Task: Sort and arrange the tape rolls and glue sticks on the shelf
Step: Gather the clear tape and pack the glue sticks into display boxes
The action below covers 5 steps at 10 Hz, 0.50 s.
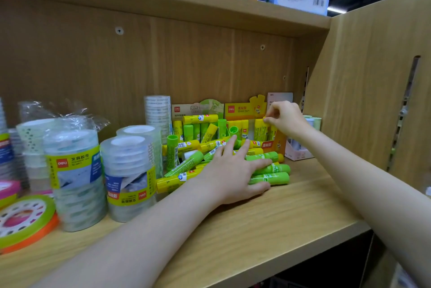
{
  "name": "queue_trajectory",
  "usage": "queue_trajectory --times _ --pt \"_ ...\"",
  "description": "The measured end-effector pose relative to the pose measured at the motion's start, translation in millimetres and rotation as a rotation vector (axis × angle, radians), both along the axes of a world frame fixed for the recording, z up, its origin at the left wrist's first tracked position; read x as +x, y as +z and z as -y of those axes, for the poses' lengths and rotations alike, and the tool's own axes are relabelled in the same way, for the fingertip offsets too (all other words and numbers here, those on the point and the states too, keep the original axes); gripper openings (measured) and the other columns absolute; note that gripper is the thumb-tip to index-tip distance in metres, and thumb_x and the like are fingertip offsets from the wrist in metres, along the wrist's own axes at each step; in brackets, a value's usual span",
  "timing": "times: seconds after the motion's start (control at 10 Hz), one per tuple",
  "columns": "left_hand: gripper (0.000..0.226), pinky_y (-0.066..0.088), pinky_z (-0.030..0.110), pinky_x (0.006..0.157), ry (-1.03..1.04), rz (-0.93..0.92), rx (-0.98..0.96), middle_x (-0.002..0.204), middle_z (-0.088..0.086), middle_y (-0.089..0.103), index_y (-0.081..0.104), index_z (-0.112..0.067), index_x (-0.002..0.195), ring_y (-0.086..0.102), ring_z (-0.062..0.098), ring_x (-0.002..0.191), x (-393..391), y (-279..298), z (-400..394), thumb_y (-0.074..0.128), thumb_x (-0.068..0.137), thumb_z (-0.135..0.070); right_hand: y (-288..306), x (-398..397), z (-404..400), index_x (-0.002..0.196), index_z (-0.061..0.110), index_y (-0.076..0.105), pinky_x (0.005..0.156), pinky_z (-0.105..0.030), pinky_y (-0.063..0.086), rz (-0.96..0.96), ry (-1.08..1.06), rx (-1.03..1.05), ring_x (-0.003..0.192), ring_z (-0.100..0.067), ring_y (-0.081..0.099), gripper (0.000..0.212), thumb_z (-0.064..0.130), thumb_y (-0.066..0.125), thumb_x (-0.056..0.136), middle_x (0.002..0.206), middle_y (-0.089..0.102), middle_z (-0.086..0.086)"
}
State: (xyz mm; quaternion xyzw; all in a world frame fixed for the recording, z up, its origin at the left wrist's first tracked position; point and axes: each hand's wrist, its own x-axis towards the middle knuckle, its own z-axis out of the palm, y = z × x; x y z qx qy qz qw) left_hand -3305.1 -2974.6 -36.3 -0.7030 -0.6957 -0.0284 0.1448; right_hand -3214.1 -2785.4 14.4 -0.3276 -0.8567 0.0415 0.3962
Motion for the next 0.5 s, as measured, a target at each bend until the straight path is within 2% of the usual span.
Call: queue_trajectory --times 0.2,0.3,0.4,0.5 --pt "0.057 0.002 0.049 0.115 0.0 0.006 0.003 0.158 0.007 -0.005 0.016 -0.048 0.144 -0.014 0.034 0.143 -0.1 -0.8 -1.0 0.032 0.091 -0.061 7.3 -1.6 0.4 0.08 0.009 0.065 0.083 -0.038 0.046 0.153 -0.01 0.002 0.096 -0.025 0.055 0.008 0.015 0.067 0.084 0.086 0.061 -0.008" --pt "0.057 0.001 0.049 0.115 0.004 0.004 -0.001 0.158 0.008 -0.005 0.015 -0.048 0.144 -0.014 0.034 0.143 0.0 0.0 -1.0 0.032 0.091 -0.061 6.2 -6.0 2.1 0.079 0.012 0.062 0.09 -0.044 0.039 0.262 -0.09 0.103 0.106 -0.025 0.046 0.01 0.019 0.065 0.086 0.091 0.057 -0.005" --pt "0.057 0.001 0.05 0.114 0.001 0.01 -0.007 0.158 0.008 -0.005 0.015 -0.048 0.144 -0.014 0.034 0.142 0.1 0.0 -0.8 0.032 0.091 -0.061 9.0 -10.9 4.5 0.09 0.01 0.067 0.092 -0.045 0.036 0.318 -0.13 0.122 0.11 -0.026 0.047 0.012 0.02 0.06 0.09 0.103 0.061 -0.008" --pt "0.057 0.001 0.05 0.114 -0.004 0.015 -0.007 0.158 0.007 -0.005 0.015 -0.048 0.144 -0.014 0.034 0.142 -1.4 -0.1 0.0 0.032 0.091 -0.061 15.7 7.2 10.2 0.106 0.014 0.069 0.097 -0.043 0.042 0.336 -0.103 0.042 0.113 -0.027 0.053 0.022 0.023 0.056 0.092 0.116 0.064 -0.007"
